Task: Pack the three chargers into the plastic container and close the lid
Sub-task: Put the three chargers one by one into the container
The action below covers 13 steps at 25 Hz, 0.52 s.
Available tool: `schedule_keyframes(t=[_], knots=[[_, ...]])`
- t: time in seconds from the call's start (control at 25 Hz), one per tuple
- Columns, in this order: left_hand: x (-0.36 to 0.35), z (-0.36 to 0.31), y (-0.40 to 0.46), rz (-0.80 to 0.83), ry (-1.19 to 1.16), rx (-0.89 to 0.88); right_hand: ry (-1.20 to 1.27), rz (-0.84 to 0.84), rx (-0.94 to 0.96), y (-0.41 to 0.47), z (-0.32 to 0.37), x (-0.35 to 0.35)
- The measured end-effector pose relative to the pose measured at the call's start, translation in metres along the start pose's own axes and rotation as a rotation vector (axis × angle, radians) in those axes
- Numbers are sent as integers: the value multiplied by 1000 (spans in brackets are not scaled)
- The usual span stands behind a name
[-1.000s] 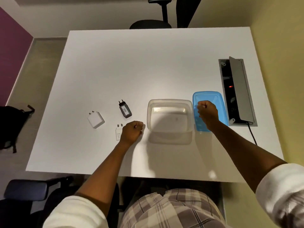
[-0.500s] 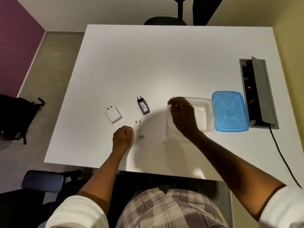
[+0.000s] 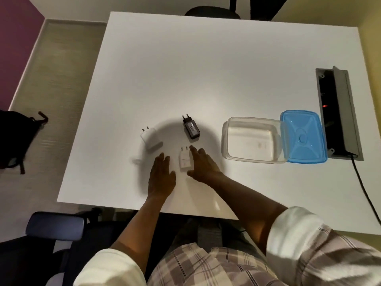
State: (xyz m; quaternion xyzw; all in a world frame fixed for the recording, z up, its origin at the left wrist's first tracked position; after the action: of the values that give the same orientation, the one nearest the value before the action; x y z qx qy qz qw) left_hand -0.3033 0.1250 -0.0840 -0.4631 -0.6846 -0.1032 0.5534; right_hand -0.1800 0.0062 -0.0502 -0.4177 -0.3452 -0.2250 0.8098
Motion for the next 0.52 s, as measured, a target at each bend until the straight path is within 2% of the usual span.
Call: schedule_keyframes(t=[0.16, 0.28, 0.52], knots=[[-14, 5, -7, 0, 78, -85, -109, -53, 36, 6, 9, -15], [-21, 5, -6, -9, 90, -84, -119, -111, 66, 6, 7, -20], [-36, -10, -6, -4, 79, -109, -112, -108, 107, -9, -22, -18]])
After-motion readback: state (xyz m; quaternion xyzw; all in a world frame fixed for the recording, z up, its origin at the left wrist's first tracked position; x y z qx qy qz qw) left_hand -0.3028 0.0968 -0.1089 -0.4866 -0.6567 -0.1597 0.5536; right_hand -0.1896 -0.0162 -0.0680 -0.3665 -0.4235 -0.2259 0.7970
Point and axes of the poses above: each hand's wrist, its own y-axis towards the middle knuckle, its own x-axis out of the back of the hand, z = x × y, the point moved 1 cm from there along y, towards the middle knuckle, and after that the axes turned 4 degrees about -z, right-handed, at the moved point
